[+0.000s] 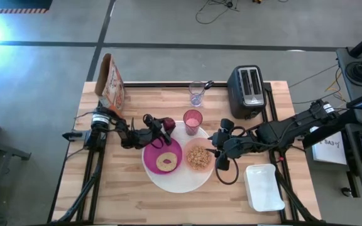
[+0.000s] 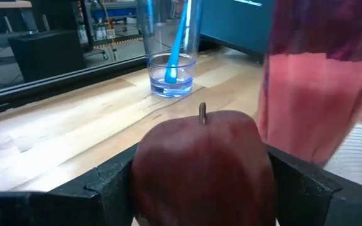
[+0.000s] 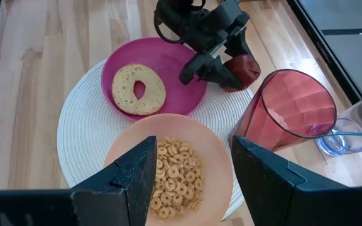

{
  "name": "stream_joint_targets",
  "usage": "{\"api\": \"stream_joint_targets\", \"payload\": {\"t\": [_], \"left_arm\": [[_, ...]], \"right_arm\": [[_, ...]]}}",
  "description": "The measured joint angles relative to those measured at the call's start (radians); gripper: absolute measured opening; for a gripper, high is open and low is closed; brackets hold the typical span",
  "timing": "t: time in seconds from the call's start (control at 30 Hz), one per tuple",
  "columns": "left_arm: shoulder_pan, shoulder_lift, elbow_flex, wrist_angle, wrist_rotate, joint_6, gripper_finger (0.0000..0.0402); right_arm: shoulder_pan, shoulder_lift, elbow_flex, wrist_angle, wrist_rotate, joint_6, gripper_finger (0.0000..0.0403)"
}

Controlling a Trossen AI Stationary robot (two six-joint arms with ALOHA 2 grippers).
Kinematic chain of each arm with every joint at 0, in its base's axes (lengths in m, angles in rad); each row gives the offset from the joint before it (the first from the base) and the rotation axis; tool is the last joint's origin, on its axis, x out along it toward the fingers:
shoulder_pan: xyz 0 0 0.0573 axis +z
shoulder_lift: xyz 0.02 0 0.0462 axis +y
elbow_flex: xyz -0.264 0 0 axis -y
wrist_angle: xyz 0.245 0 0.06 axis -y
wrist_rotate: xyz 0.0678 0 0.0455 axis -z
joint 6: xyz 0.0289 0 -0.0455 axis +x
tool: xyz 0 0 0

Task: Arrange a breakfast setting
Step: Put the apple from the white bin to the top of the pink plate on the white mat

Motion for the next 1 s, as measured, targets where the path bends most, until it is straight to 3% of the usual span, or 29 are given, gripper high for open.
{"api": "stream_joint_targets", "payload": {"t": [0.47,1.0], "left_arm": [[0.002,-0.003,-0.005,0.006,-0.002,-0.025,0.0294],[-0.004,-0.021,-0.053,0.139,0.003,-0.026,0.0294]], "right_arm": [[0.000,0.000,0.000,0.000,0.000,0.000,0.0194],[0.000,0.000,0.000,0.000,0.000,0.000,0.0194]]}}
